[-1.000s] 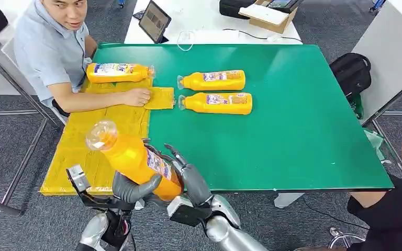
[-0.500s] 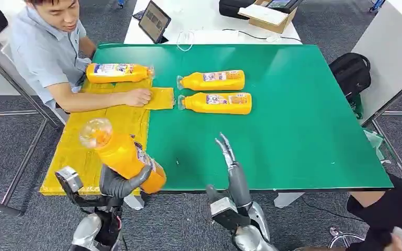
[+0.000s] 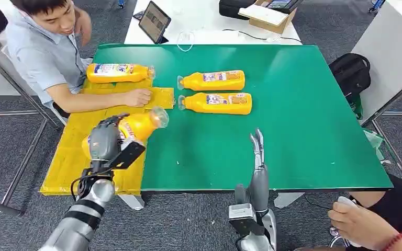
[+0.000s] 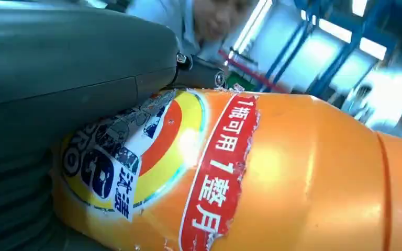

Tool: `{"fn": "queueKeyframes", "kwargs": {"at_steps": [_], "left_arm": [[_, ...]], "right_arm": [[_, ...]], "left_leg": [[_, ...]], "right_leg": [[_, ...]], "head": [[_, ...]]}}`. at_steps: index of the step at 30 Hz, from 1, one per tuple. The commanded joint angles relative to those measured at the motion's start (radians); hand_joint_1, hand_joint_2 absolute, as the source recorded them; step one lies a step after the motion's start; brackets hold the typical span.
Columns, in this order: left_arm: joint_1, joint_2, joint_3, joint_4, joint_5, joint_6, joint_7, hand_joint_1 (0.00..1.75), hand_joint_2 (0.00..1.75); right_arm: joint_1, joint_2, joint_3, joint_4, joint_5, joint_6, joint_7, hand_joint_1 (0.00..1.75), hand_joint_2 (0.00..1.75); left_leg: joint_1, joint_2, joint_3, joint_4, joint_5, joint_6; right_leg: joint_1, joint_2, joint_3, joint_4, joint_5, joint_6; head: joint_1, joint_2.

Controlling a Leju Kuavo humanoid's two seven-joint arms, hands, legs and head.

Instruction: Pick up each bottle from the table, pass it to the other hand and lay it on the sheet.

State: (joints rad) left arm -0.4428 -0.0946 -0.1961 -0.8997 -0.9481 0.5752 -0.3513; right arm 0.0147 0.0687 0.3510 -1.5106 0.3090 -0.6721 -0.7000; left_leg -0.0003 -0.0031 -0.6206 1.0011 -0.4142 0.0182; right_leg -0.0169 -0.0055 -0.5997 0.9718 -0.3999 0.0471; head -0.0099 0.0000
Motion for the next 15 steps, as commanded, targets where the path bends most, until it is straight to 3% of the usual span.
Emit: {"fn": "queueKeyframes", "kwargs": {"at_steps": [1,10,11,12,13,15], "left_arm": [[-0.227,0.069,-0.105,0.470,-0.125,-0.130,0.064,1.75,1.75],[-0.259,0.085,-0.137,0.500,-0.169,-0.185,0.074,1.75,1.75],[-0.264,0.084,-0.136,0.500,-0.169,-0.195,0.075,1.61,1.75],[-0.267,0.083,-0.135,0.499,-0.168,-0.207,0.072,1.17,1.75],[-0.269,0.080,-0.129,0.499,-0.158,-0.232,0.063,0.44,1.75],[-0.270,0.078,-0.119,0.499,-0.129,-0.306,0.018,0.37,1.75]], "right_arm": [[-0.050,-0.006,0.009,0.077,-0.039,0.046,0.002,0.00,0.00],[-0.055,-0.006,0.003,0.075,-0.059,0.056,0.002,0.00,0.00],[-0.056,-0.006,0.000,0.074,-0.063,0.057,0.002,0.00,0.00],[-0.058,-0.005,-0.002,0.073,-0.069,0.058,0.002,0.00,0.00],[-0.060,-0.004,-0.002,0.072,-0.073,0.059,0.002,0.00,0.00],[-0.066,-0.003,0.002,0.069,-0.085,0.064,0.002,0.00,0.00]], "left_leg": [[0.001,0.000,0.004,-0.001,-0.001,-0.001],[0.001,0.001,0.003,0.000,-0.002,-0.001],[0.001,0.001,0.002,0.000,-0.001,-0.001],[0.002,0.002,0.004,0.001,-0.002,-0.001],[0.001,0.001,0.002,0.000,-0.001,-0.001],[0.001,0.002,0.003,0.000,-0.002,-0.001]], "right_leg": [[0.001,0.000,0.004,-0.001,-0.001,-0.002],[0.001,0.001,0.002,0.000,-0.001,-0.002],[0.001,0.001,0.002,0.000,-0.001,-0.002],[0.002,0.002,0.003,0.000,-0.001,-0.002],[0.001,0.001,0.002,0.000,-0.001,-0.002],[0.001,0.002,0.003,0.000,-0.001,-0.002]], "head": [[0.000,0.000],[0.000,0.000],[0.000,0.000],[0.000,0.000],[0.000,0.000],[0.000,0.000]]}}
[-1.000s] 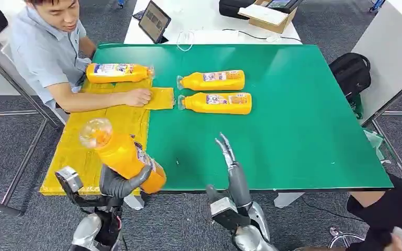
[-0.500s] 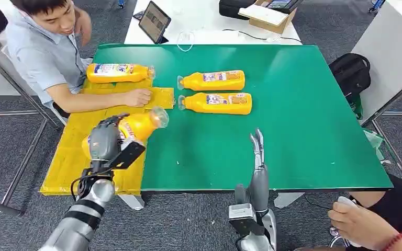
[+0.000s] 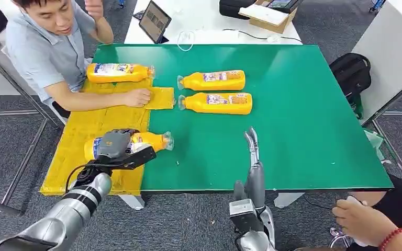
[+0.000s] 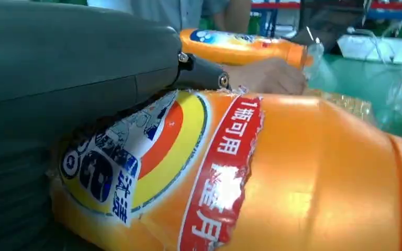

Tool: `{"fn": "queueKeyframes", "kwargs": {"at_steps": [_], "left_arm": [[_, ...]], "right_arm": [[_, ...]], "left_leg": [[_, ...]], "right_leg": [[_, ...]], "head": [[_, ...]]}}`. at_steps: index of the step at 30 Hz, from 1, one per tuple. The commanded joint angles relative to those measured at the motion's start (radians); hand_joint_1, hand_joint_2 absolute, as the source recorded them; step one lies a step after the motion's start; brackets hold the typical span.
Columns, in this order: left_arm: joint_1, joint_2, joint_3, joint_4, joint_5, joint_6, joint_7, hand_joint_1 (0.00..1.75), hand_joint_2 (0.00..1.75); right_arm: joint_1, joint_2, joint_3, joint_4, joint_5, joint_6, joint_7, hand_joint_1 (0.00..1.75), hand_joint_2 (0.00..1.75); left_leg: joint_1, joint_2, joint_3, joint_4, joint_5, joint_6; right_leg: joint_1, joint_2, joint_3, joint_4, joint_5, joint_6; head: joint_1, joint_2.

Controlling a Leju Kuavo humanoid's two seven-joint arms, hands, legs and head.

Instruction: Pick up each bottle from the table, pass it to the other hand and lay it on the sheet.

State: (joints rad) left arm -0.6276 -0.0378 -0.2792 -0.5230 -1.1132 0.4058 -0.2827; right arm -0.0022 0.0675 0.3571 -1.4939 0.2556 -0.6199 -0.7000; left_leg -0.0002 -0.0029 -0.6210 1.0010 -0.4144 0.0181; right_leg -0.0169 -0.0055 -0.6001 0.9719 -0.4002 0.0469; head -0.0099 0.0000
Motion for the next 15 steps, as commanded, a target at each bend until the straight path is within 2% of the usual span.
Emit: {"fn": "queueKeyframes", "kwargs": {"at_steps": [1,2,3,5,11,15], "left_arm": [[-0.083,0.027,-0.035,0.119,0.054,-0.190,-0.085,0.14,1.75],[-0.082,0.030,-0.039,0.114,0.056,-0.207,-0.095,0.02,1.75],[-0.081,0.033,-0.043,0.110,0.061,-0.222,-0.111,0.00,1.75],[-0.084,0.030,-0.014,0.106,0.110,-0.271,-0.136,0.00,1.75],[-0.084,0.030,-0.014,0.106,0.110,-0.271,-0.136,0.00,1.75],[-0.087,0.042,0.021,0.078,0.213,-0.409,-0.226,0.00,1.75]], "right_arm": [[-0.054,-0.003,0.000,0.053,-0.040,0.014,0.002,0.00,0.00],[-0.059,-0.004,0.004,0.056,-0.042,0.011,0.002,0.00,0.00],[-0.063,-0.005,0.008,0.059,-0.046,0.012,0.002,0.00,0.00],[-0.070,-0.005,0.010,0.068,-0.052,0.007,0.002,0.00,0.00],[-0.070,-0.005,0.010,0.068,-0.052,0.007,0.002,0.00,0.00],[-0.090,-0.009,0.015,0.088,-0.074,0.016,0.002,0.00,0.00]], "left_leg": [[0.001,0.002,0.003,0.001,-0.001,-0.001],[0.001,0.002,0.004,0.001,-0.002,-0.001],[0.001,0.002,0.003,0.000,-0.001,-0.001],[0.001,0.002,0.004,0.001,-0.002,-0.001],[0.001,0.001,0.003,0.000,-0.001,-0.001],[0.001,0.002,0.003,0.000,-0.001,-0.001]], "right_leg": [[0.001,0.002,0.003,0.000,-0.001,-0.002],[0.001,0.002,0.004,0.000,-0.001,-0.002],[0.001,0.002,0.003,0.000,-0.001,-0.002],[0.001,0.002,0.004,0.000,-0.001,-0.002],[0.001,0.002,0.003,0.000,0.000,-0.001],[0.001,0.002,0.003,0.000,0.000,-0.001]], "head": [[0.000,0.000],[0.000,0.000],[0.000,0.000],[0.000,0.000],[0.000,0.000],[0.000,0.000]]}}
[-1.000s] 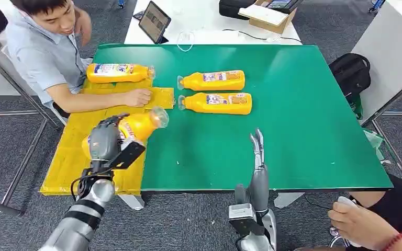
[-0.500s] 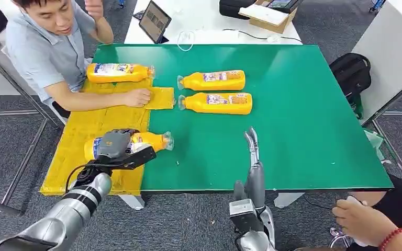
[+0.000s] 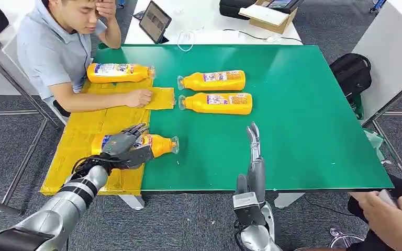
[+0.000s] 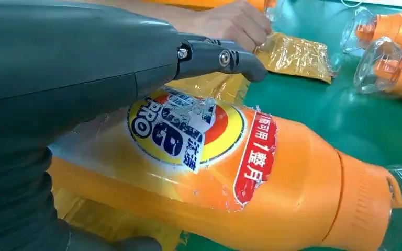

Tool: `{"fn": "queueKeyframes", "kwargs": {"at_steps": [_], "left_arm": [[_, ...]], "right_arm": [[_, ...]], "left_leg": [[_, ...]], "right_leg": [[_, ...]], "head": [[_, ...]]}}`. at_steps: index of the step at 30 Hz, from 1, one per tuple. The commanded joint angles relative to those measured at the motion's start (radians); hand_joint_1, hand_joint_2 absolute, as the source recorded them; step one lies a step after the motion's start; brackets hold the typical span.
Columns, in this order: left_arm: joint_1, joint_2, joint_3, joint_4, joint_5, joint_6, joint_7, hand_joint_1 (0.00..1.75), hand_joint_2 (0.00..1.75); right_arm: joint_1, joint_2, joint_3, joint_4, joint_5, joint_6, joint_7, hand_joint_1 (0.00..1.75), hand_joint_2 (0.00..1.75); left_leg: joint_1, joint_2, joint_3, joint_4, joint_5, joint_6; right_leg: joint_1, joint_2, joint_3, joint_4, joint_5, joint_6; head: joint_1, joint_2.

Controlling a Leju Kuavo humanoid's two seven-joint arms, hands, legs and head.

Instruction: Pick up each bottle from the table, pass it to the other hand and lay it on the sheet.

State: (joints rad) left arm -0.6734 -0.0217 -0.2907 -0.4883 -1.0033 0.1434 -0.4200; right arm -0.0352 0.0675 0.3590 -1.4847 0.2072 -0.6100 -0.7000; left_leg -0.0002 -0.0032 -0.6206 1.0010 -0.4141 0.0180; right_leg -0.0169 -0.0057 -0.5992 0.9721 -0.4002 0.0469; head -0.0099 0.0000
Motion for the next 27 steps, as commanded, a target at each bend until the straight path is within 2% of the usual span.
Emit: {"fn": "queueKeyframes", "kwargs": {"at_steps": [1,5,14,17,19,20,21,22,24,27], "left_arm": [[-0.035,0.028,0.045,0.028,0.129,-0.153,-0.106,0.00,1.75],[0.004,0.008,0.112,-0.072,0.262,-0.190,-0.147,0.00,1.75],[0.004,0.008,0.112,-0.072,0.262,-0.190,-0.147,0.00,1.75],[0.045,-0.017,0.153,-0.165,0.341,-0.173,-0.166,0.00,1.75],[0.146,-0.074,0.216,-0.396,0.512,-0.153,-0.166,0.00,1.75],[0.217,-0.134,0.260,-0.582,0.695,-0.136,-0.150,0.00,1.75],[0.334,-0.135,0.206,-0.868,1.091,-0.003,-0.132,0.00,1.75],[0.346,-0.142,0.221,-0.870,1.118,0.011,-0.153,0.00,1.75],[0.375,-0.157,0.232,-0.911,1.153,0.042,-0.169,0.00,1.75],[0.437,-0.159,0.198,-0.979,1.090,0.140,-0.189,0.00,1.75]], "right_arm": [[-0.063,-0.009,0.012,0.086,-0.030,0.001,0.002,0.00,0.00],[-0.065,-0.013,0.011,0.091,-0.039,-0.021,0.002,0.00,0.00],[-0.065,-0.013,0.011,0.091,-0.039,-0.021,0.002,0.00,0.00],[-0.056,-0.016,0.009,0.088,-0.039,-0.029,0.002,0.00,0.00],[-0.040,-0.019,0.008,0.080,-0.026,-0.044,0.002,0.00,0.00],[-0.034,-0.025,0.011,0.082,-0.005,-0.064,0.002,0.00,0.00],[-0.121,-0.070,-0.083,0.307,0.299,0.026,0.002,0.00,1.75],[-0.144,-0.081,-0.091,0.376,0.377,0.044,0.032,0.00,1.75],[-0.210,-0.108,-0.115,0.477,0.425,0.094,0.077,0.00,1.75],[-0.338,-0.133,-0.165,0.637,0.424,0.199,0.145,0.00,1.75]], "left_leg": [[0.002,0.003,0.004,0.001,-0.002,-0.001],[0.001,0.002,0.003,0.000,-0.001,-0.001],[0.001,0.002,0.003,0.000,-0.001,-0.001],[0.001,0.003,0.004,0.000,-0.001,-0.001],[0.001,0.001,0.003,0.000,-0.001,-0.001],[0.001,0.001,0.003,0.000,-0.001,-0.001],[0.000,-0.001,0.002,0.000,-0.001,0.000],[0.001,-0.001,0.004,0.001,-0.003,0.000],[0.000,0.002,0.003,0.000,-0.003,0.000],[0.000,0.003,0.004,-0.001,-0.002,0.000]], "right_leg": [[0.002,0.003,0.004,0.000,-0.001,-0.002],[0.001,0.002,0.002,-0.001,0.000,-0.001],[0.001,0.002,0.002,-0.001,0.000,-0.001],[0.001,0.003,0.003,-0.001,0.000,-0.002],[0.001,0.001,0.003,-0.001,0.000,-0.001],[0.001,0.001,0.003,-0.001,0.000,-0.001],[0.001,-0.001,0.003,-0.001,-0.001,-0.001],[0.001,-0.001,0.005,0.000,-0.003,-0.001],[0.001,0.002,0.003,-0.001,-0.001,-0.002],[0.001,0.002,0.004,-0.003,0.000,-0.001]], "head": [[0.000,0.000],[0.000,0.000],[0.000,0.000],[0.000,0.000],[0.000,0.000],[0.000,0.000],[0.000,0.000],[0.000,0.000],[0.000,0.000],[0.000,0.000]]}}
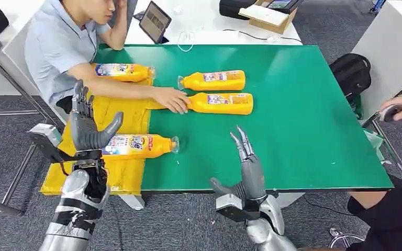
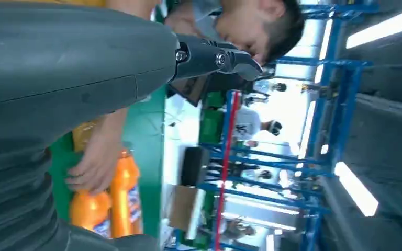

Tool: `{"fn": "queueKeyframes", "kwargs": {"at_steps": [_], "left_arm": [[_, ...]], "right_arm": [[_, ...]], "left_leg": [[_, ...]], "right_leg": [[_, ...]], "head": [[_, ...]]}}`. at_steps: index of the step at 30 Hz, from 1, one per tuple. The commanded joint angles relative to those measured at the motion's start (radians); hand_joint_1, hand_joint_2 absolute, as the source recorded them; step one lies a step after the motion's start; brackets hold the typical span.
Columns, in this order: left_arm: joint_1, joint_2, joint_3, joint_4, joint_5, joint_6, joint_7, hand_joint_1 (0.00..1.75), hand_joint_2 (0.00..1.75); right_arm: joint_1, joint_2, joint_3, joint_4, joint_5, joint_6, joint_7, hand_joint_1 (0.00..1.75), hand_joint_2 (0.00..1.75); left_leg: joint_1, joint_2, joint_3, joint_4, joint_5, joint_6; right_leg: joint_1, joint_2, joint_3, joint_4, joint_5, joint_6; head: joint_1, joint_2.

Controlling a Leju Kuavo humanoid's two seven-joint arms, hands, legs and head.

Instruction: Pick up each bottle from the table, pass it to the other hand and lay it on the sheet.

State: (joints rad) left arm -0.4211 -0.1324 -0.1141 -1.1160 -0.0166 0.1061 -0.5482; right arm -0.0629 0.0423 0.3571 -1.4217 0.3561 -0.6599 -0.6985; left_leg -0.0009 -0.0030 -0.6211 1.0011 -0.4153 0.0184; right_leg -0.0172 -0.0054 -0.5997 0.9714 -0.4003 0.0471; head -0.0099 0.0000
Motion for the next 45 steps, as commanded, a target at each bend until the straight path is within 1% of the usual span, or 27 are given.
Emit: {"fn": "queueKeyframes", "kwargs": {"at_steps": [1,3,6,8,10,13,15,16,17,18,20,21,23,24,29,30,32,35,39,40,42,43,45], "left_arm": [[0.205,-0.047,0.004,-0.369,0.076,0.201,-0.067,0.00,1.75],[0.244,-0.044,-0.032,-0.400,0.028,0.237,-0.068,0.00,1.75],[0.267,-0.037,-0.071,-0.425,-0.019,0.266,-0.086,0.00,1.75],[0.268,-0.038,-0.073,-0.426,-0.027,0.274,-0.087,0.00,1.75],[0.264,-0.038,-0.083,-0.421,-0.043,0.291,-0.085,0.00,1.75],[0.254,-0.039,-0.093,-0.408,-0.051,0.299,-0.086,0.00,1.75],[0.248,-0.040,-0.096,-0.403,-0.051,0.300,-0.086,0.00,1.75],[0.245,-0.040,-0.098,-0.399,-0.051,0.301,-0.086,0.00,1.75],[0.242,-0.039,-0.100,-0.394,-0.052,0.302,-0.085,0.00,1.75],[0.234,-0.039,-0.104,-0.382,-0.051,0.299,-0.077,0.00,1.75],[0.221,-0.039,-0.107,-0.363,-0.050,0.297,-0.072,0.00,1.75],[0.213,-0.040,-0.109,-0.350,-0.048,0.295,-0.069,0.00,1.75],[0.194,-0.040,-0.110,-0.327,-0.035,0.284,-0.055,0.00,1.75],[0.191,-0.040,-0.110,-0.323,-0.035,0.284,-0.055,0.00,1.75],[0.192,-0.039,-0.110,-0.323,-0.035,0.284,-0.055,0.00,1.75],[0.192,-0.039,-0.110,-0.323,-0.035,0.284,-0.055,0.00,1.75],[0.186,-0.037,-0.113,-0.319,-0.030,0.279,-0.052,0.00,1.75],[0.176,-0.037,-0.121,-0.308,-0.029,0.272,-0.051,0.00,1.75],[0.162,-0.037,-0.131,-0.291,-0.028,0.265,-0.051,0.00,1.75],[0.162,-0.037,-0.132,-0.290,-0.028,0.265,-0.051,0.00,1.75],[0.165,-0.033,-0.135,-0.285,-0.025,0.257,-0.044,0.00,1.75],[0.171,-0.030,-0.135,-0.289,-0.025,0.256,-0.043,0.00,1.75],[0.176,-0.028,-0.134,-0.290,-0.025,0.256,-0.043,0.00,1.75]], "right_arm": [[-0.341,-0.116,-0.172,0.615,0.302,0.254,0.170,0.00,1.75],[-0.400,-0.140,-0.168,0.708,0.376,0.263,0.223,0.00,1.75],[-0.445,-0.153,-0.162,0.796,0.433,0.251,0.245,0.00,1.75],[-0.450,-0.153,-0.160,0.806,0.439,0.250,0.246,0.00,1.75],[-0.466,-0.148,-0.150,0.852,0.472,0.226,0.262,0.00,1.75],[-0.480,-0.144,-0.141,0.888,0.497,0.208,0.268,0.00,1.75],[-0.493,-0.140,-0.139,0.903,0.506,0.204,0.277,0.00,1.75],[-0.502,-0.137,-0.134,0.918,0.518,0.199,0.279,0.00,1.75],[-0.507,-0.135,-0.131,0.926,0.524,0.197,0.282,0.00,1.75],[-0.518,-0.130,-0.127,0.941,0.531,0.208,0.283,0.00,1.75],[-0.532,-0.122,-0.122,0.957,0.539,0.214,0.289,0.00,1.75],[-0.542,-0.115,-0.122,0.964,0.540,0.217,0.291,0.00,1.75],[-0.556,-0.104,-0.123,0.978,0.539,0.217,0.285,0.00,1.75],[-0.558,-0.102,-0.122,0.980,0.540,0.217,0.287,0.00,1.75],[-0.557,-0.102,-0.122,0.983,0.540,0.214,0.286,0.00,1.75],[-0.557,-0.102,-0.122,0.983,0.540,0.214,0.286,0.00,1.75],[-0.568,-0.093,-0.121,0.990,0.536,0.223,0.268,0.00,1.75],[-0.586,-0.083,-0.115,0.999,0.538,0.242,0.261,0.00,1.75],[-0.605,-0.064,-0.127,1.020,0.510,0.276,0.234,0.00,1.75],[-0.606,-0.057,-0.124,1.023,0.510,0.283,0.235,0.00,1.75],[-0.613,-0.045,-0.101,1.046,0.529,0.317,0.254,0.00,1.75],[-0.614,-0.043,-0.088,1.054,0.539,0.339,0.268,0.00,1.75],[-0.611,-0.042,-0.083,1.056,0.542,0.343,0.270,0.00,1.75]], "left_leg": [[0.000,0.004,0.004,-0.001,0.000,0.000],[0.000,0.003,0.004,0.000,0.000,0.000],[-0.001,0.002,0.004,0.000,0.000,0.000],[0.000,0.001,0.005,0.000,-0.001,0.000],[0.000,0.001,0.006,0.001,-0.002,0.000],[0.000,0.000,0.003,0.000,0.000,0.000],[0.001,0.002,0.010,0.002,-0.004,-0.002],[0.000,0.001,0.004,0.001,-0.001,0.000],[0.000,0.002,0.006,0.001,-0.002,-0.001],[0.000,0.001,0.003,0.000,0.000,0.000],[0.000,0.001,0.005,0.001,-0.001,0.000],[0.000,0.000,0.003,0.000,0.000,0.000],[0.000,0.001,0.003,0.000,0.000,0.000],[0.000,0.002,0.005,0.002,-0.001,0.000],[0.000,0.000,0.003,0.000,0.000,0.000],[0.000,0.001,0.005,0.001,-0.001,0.000],[0.000,0.000,0.003,0.000,0.001,0.000],[0.000,0.002,0.005,0.001,-0.001,0.000],[0.000,0.001,0.002,0.000,0.001,0.000],[0.000,0.001,0.005,0.001,0.000,0.000],[0.000,0.001,0.003,0.000,0.001,0.000],[0.000,0.002,0.005,0.001,0.000,0.000],[0.000,0.001,0.003,0.000,0.000,0.000]], "right_leg": [[0.000,0.004,0.003,-0.001,0.001,-0.001],[0.000,0.002,0.004,-0.001,0.000,-0.001],[0.000,0.001,0.004,-0.001,0.000,0.000],[0.000,0.000,0.005,-0.001,0.000,-0.001],[0.000,0.000,0.006,0.000,-0.001,-0.001],[0.000,-0.001,0.004,0.000,0.000,-0.001],[0.002,0.001,0.010,0.001,-0.003,-0.004],[0.001,0.001,0.004,0.000,0.000,-0.001],[0.001,0.002,0.006,0.001,-0.001,-0.002],[0.000,0.001,0.003,0.000,0.000,0.000],[0.001,0.000,0.005,0.000,0.000,-0.001],[0.000,0.000,0.003,0.000,0.000,0.000],[0.000,0.001,0.003,0.000,0.000,-0.001],[0.001,0.002,0.005,0.001,-0.001,-0.002],[0.000,0.000,0.003,0.000,0.000,-0.001],[0.000,0.000,0.005,0.000,-0.001,-0.002],[0.000,-0.001,0.003,0.000,0.000,-0.001],[0.001,0.001,0.005,0.001,-0.001,-0.002],[0.000,0.000,0.002,0.000,0.001,0.000],[0.000,0.001,0.004,0.001,0.000,-0.001],[0.000,0.000,0.003,0.000,0.000,-0.001],[0.000,0.001,0.004,0.001,0.000,-0.001],[0.000,0.000,0.003,0.000,0.000,-0.001]], "head": [[0.000,0.000],[0.000,0.000],[0.000,0.000],[0.000,0.000],[0.000,0.000],[0.000,0.000],[0.000,0.000],[0.000,0.000],[0.000,0.000],[0.000,0.000],[0.000,0.000],[0.000,0.000],[0.000,0.000],[0.000,0.000],[0.000,0.000],[0.000,0.000],[0.000,0.000],[0.000,0.000],[0.000,0.000],[0.000,0.000],[0.000,0.000],[0.000,0.000],[0.000,0.000]]}}
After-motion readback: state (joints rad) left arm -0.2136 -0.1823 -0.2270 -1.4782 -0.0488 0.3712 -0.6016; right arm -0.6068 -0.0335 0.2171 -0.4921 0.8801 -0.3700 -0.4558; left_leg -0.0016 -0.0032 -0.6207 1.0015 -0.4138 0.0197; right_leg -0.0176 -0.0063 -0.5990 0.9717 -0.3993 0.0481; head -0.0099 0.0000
